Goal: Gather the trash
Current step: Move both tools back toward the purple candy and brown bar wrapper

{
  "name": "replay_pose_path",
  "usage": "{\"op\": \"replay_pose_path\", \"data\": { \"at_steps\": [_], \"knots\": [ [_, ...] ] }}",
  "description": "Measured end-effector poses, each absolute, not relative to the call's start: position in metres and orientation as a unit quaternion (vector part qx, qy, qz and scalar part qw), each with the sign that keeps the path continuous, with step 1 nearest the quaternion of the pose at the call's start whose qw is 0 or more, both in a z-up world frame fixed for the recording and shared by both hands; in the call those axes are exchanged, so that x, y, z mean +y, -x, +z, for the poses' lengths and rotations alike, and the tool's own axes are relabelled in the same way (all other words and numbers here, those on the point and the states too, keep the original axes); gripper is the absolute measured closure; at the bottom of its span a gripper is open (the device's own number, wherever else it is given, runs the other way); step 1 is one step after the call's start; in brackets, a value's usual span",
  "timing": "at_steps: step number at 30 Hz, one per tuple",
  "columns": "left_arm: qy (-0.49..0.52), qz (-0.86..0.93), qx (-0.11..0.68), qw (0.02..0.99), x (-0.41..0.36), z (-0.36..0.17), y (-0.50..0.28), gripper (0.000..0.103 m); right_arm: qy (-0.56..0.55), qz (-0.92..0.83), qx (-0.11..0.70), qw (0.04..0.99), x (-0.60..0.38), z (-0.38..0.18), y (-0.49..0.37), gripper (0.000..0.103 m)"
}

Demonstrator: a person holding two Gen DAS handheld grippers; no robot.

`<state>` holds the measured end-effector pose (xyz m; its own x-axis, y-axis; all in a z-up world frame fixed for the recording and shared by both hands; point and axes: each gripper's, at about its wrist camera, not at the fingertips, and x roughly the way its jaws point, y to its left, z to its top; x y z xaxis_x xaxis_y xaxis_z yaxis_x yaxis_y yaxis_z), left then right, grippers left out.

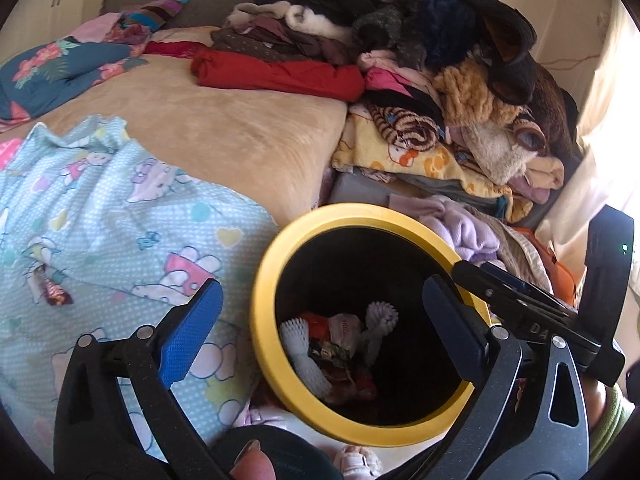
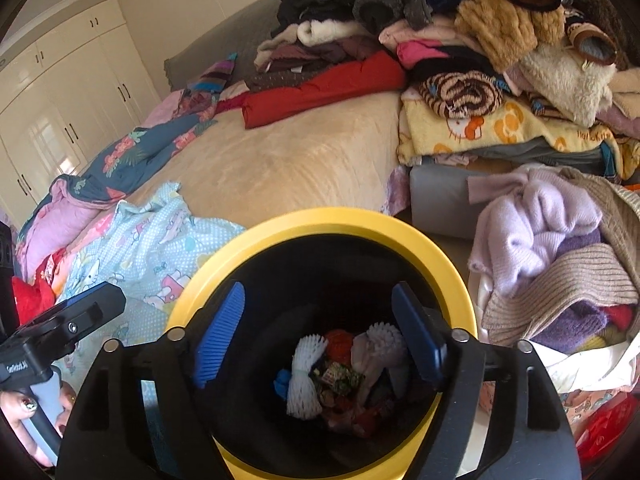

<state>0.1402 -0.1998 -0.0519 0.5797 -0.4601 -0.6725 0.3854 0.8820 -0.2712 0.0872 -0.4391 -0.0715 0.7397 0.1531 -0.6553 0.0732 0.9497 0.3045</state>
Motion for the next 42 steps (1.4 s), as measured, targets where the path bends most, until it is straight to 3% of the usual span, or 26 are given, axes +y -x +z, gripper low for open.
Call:
{"op": "replay_pose_path", "data": {
  "at_steps": [16, 42],
  "knots": [
    [0.055, -0.197, 0.35, 0.914, -0.155, -0.03, -0.127, 0.011, -0.136, 0.041, 0.323, 0.936, -0.403, -0.04, -0.079, 0.019],
    [0.102, -0.111, 0.31, 0.939, -0.063, -0.021, -0.124, 0.011, -0.084, 0.111, 0.313, 0.939, -0.315, -0.018, -0.091, 0.018]
  ]
}}
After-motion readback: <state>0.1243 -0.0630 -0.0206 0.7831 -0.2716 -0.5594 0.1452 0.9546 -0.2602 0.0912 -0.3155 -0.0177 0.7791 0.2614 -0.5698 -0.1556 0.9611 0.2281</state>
